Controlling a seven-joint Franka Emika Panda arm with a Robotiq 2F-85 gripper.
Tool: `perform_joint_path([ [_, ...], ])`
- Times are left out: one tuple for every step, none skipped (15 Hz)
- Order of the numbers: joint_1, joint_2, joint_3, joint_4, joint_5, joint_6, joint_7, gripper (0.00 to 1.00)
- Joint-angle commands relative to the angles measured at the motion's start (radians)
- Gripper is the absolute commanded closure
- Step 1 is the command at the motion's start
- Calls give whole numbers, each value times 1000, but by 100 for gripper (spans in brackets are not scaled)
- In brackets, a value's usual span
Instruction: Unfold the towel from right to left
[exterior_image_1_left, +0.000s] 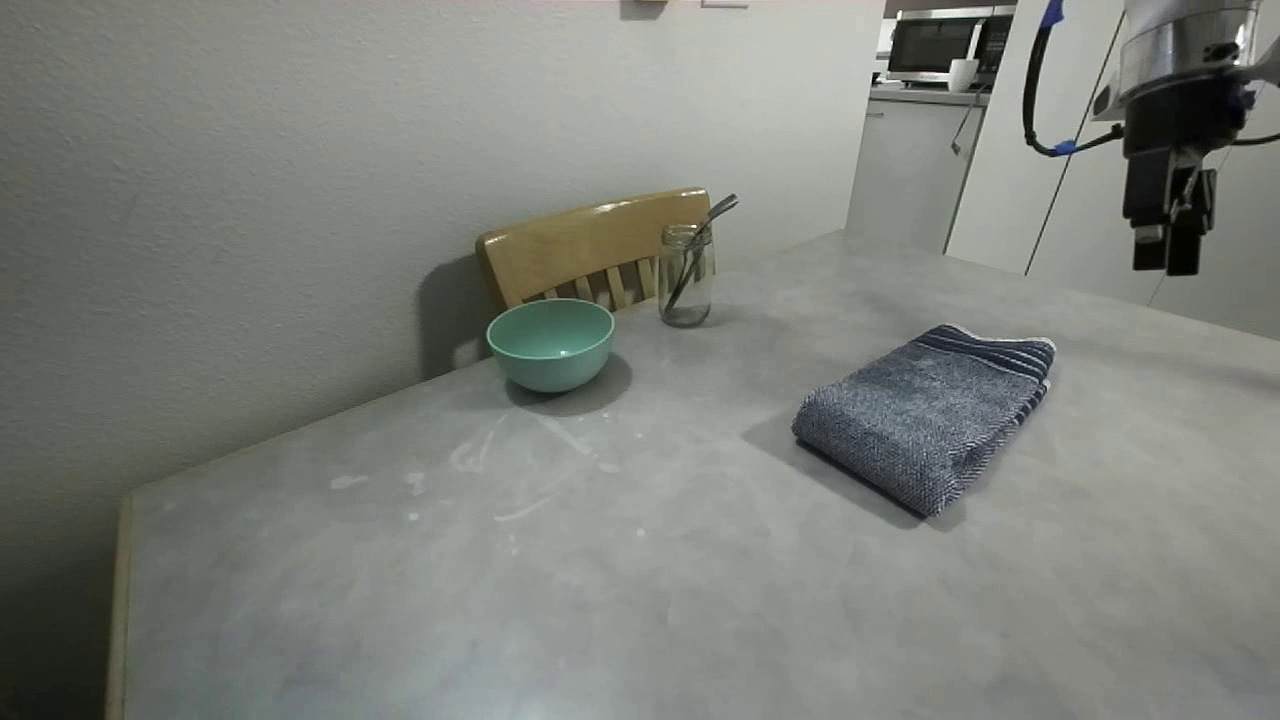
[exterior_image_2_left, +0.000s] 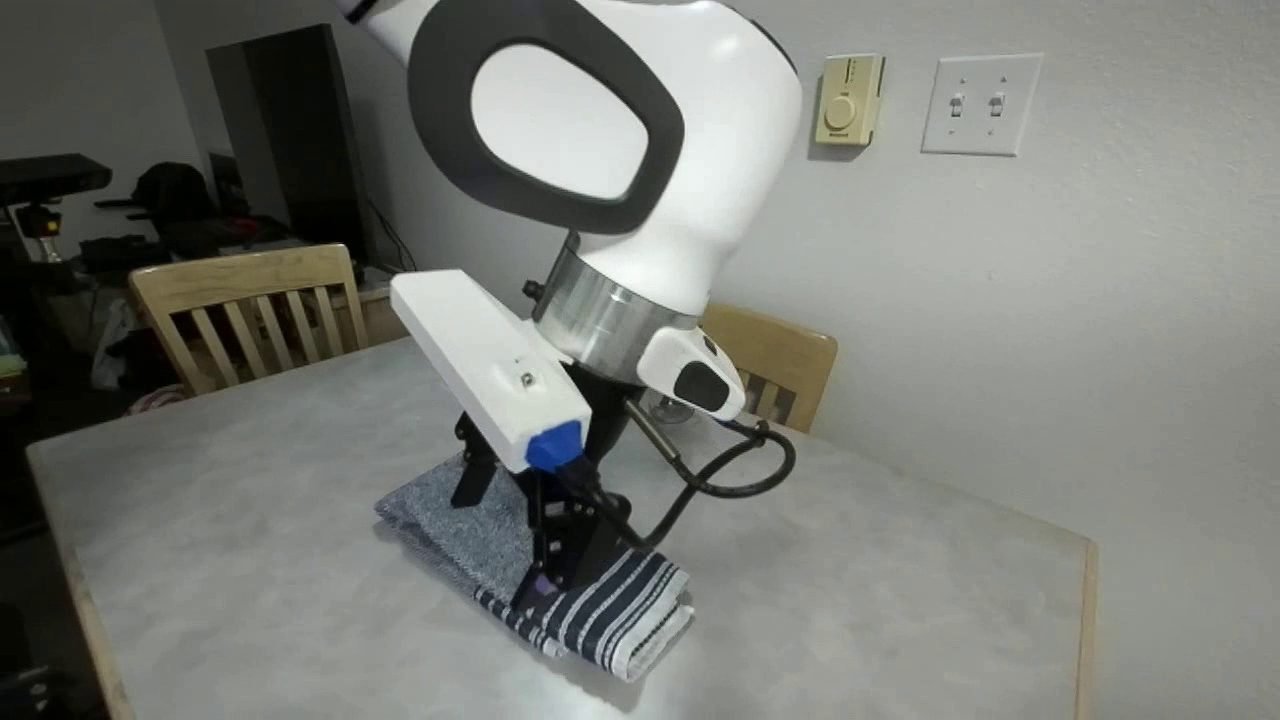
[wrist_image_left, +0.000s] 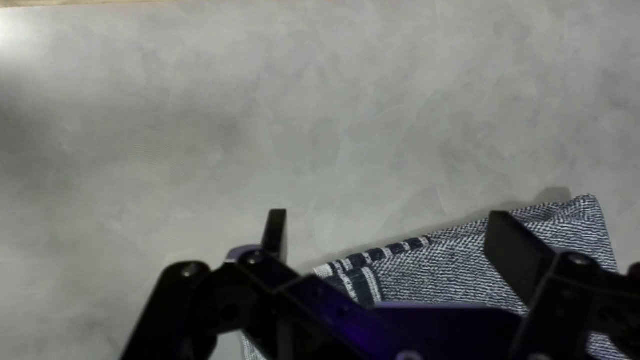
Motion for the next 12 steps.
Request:
perform_joint_path([
  [-38,18,38,15,-8,-3,-1,0],
  [-46,35,45,27,-8,-6,-8,0],
  [-49,44,48,35,-8,-9,-11,0],
  [-50,47,49,40,-8,-13,-11,0],
  [-50,47,50,44,-8,-16,-11,0],
  [-50,47,50,46,-8,-17,-12,0],
  [-52,68,51,67,-6,-34,-3,0],
  [-55,80,54,77,-4,-41,-10,0],
  [-59,98,57,93,1,-55,-8,0],
  [-62,112,59,106,3,-63,-8,0],
  [-66,132,62,123,3,-75,-5,0],
  [-71,148,65,139,4,-86,-4,0],
])
